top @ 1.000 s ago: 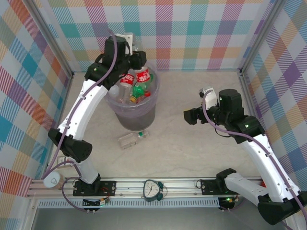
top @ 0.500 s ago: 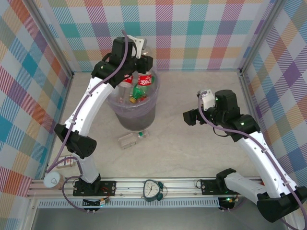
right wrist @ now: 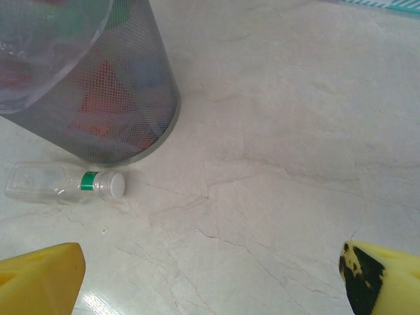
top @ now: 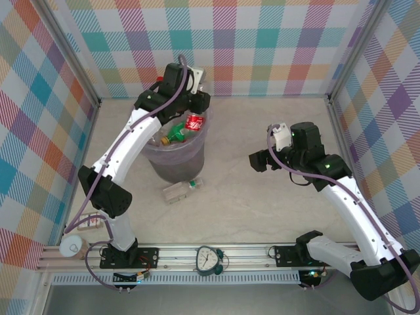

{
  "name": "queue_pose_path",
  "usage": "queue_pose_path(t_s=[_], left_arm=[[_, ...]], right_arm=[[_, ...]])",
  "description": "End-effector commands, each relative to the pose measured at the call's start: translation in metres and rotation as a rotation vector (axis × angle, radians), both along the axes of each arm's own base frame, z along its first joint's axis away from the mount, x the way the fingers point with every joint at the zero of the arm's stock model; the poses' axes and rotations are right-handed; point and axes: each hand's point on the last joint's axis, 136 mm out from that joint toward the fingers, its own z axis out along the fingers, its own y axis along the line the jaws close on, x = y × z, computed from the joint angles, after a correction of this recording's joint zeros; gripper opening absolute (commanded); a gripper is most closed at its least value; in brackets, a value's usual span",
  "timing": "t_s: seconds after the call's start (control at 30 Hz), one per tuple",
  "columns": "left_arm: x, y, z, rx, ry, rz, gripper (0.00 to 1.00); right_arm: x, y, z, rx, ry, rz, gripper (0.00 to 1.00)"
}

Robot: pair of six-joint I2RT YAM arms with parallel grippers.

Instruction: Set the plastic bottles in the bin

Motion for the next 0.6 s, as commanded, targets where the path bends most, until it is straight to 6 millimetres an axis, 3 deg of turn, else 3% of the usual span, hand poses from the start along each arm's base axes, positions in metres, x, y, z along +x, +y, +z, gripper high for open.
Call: queue_pose_path(t_s=[0.0, 0.17, 0.47, 0.57], left_arm=[[-0.018, 0.026, 0.062, -0.031, -0.138, 0.041, 0.11], [-0.028, 0.029, 0.074, -0.046, -0.153, 0.030, 0.13], [-0.031, 0.052, 0.062, 0.041, -0.121, 0.119, 0.12], [-0.031, 0.061, 0.048, 0.108, -0.086, 0.148, 0.12]], right_arm=[[0.004, 0.002, 0.001, 0.006, -0.018, 0.008, 0.99], [0.003, 0.002, 0.001, 0.007, -0.019, 0.011, 0.99], [0.002, 0.002, 0.000, 0.007, -0.019, 0.011, 0.99], [0.002, 0.001, -0.002, 0.002, -0.018, 0.008, 0.99]])
